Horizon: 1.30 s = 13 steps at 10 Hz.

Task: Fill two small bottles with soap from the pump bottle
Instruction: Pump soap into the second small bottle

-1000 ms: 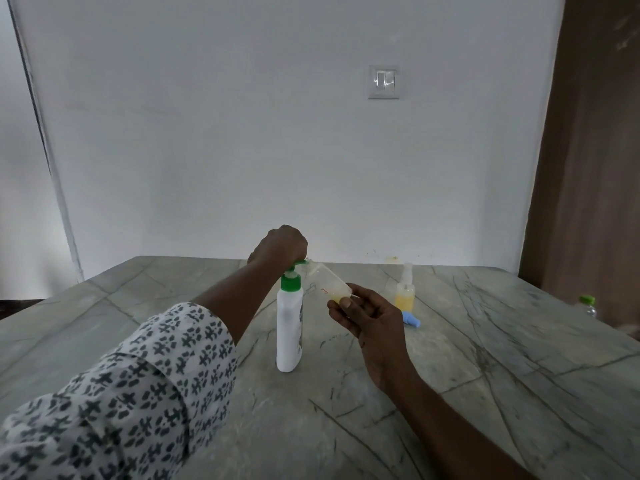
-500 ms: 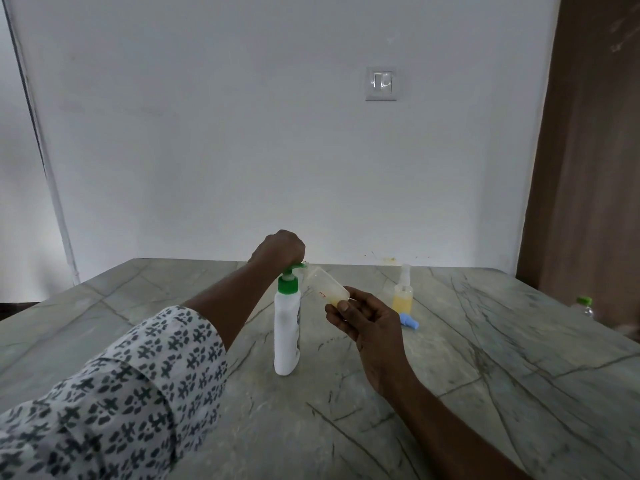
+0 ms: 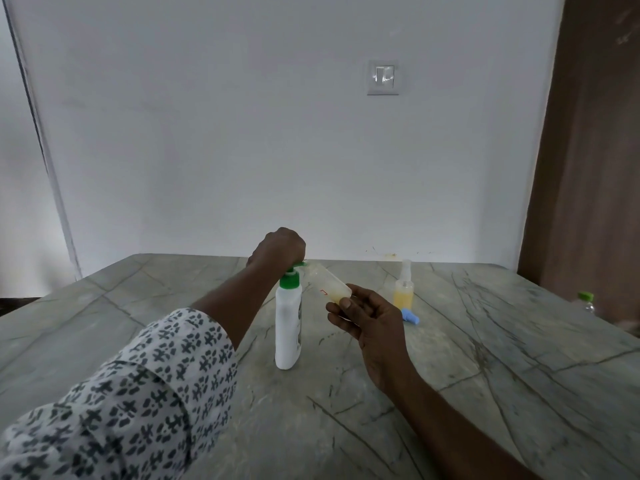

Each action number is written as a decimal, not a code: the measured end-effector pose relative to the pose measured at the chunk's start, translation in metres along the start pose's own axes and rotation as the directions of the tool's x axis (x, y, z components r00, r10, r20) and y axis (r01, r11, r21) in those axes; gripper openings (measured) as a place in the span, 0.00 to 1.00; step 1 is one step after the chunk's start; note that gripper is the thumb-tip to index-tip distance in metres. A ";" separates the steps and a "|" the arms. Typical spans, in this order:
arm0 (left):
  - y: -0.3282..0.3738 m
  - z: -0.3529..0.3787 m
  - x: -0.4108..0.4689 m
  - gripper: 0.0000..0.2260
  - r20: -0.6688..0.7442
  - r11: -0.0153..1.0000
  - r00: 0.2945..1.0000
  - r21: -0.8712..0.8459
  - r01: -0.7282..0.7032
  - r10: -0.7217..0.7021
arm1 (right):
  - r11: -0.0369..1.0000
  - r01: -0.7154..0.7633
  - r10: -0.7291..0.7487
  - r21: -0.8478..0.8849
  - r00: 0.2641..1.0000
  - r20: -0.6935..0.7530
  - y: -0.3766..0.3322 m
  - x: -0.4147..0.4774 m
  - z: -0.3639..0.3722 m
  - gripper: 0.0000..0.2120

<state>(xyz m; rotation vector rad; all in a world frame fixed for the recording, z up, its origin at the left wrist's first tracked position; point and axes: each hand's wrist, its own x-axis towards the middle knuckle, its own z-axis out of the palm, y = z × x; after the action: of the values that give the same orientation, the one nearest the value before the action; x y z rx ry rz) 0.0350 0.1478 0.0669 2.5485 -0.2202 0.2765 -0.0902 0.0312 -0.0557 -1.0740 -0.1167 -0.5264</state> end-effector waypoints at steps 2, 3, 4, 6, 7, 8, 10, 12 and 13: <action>-0.001 0.002 0.001 0.07 0.049 0.999 0.999 0.038 0.006 -0.008 | 1.000 0.003 -0.003 0.022 1.000 -0.001 -0.001 -0.001 0.000 0.11; 0.002 -0.003 0.003 0.13 0.042 1.000 0.999 -0.031 0.007 -0.006 | 1.000 -0.007 0.007 0.026 1.000 0.003 -0.002 0.000 0.002 0.11; 0.006 -0.008 0.003 0.09 0.049 1.000 0.999 0.024 0.004 -0.005 | 0.999 -0.010 0.010 0.044 1.000 0.010 -0.002 0.000 0.004 0.11; 0.006 -0.006 0.004 0.05 0.045 0.998 0.999 0.065 -0.011 0.008 | 1.000 0.015 -0.015 0.027 1.000 0.002 -0.003 0.000 0.005 0.11; 0.003 -0.004 0.003 0.05 0.014 1.000 1.000 0.020 0.012 -0.012 | 0.999 0.020 -0.021 0.038 1.000 0.005 -0.003 0.000 0.004 0.11; -0.001 0.001 0.003 0.05 0.004 1.000 1.000 -0.003 0.022 -0.022 | 0.999 0.019 -0.019 0.030 1.000 0.001 -0.002 -0.001 0.002 0.11; -0.002 0.002 0.004 0.16 -0.048 0.998 0.999 -0.064 0.004 -0.007 | 0.999 0.006 -0.006 0.048 1.000 0.004 -0.001 -0.001 0.000 0.11; 0.006 -0.008 -0.007 0.14 0.004 0.996 1.000 -0.085 0.015 -0.015 | 0.999 0.003 -0.004 0.053 1.000 0.012 -0.001 0.000 0.001 0.12; 0.006 -0.007 0.005 0.06 0.050 1.000 0.999 0.018 0.013 -0.014 | 0.999 -0.008 0.007 0.049 1.000 0.011 -0.001 0.000 0.003 0.12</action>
<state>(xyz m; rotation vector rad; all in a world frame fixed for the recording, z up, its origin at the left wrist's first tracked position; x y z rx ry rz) 0.0372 0.1461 0.0768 2.5753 -0.2200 0.2102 -0.0898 0.0336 -0.0536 -1.0295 -0.1341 -0.5085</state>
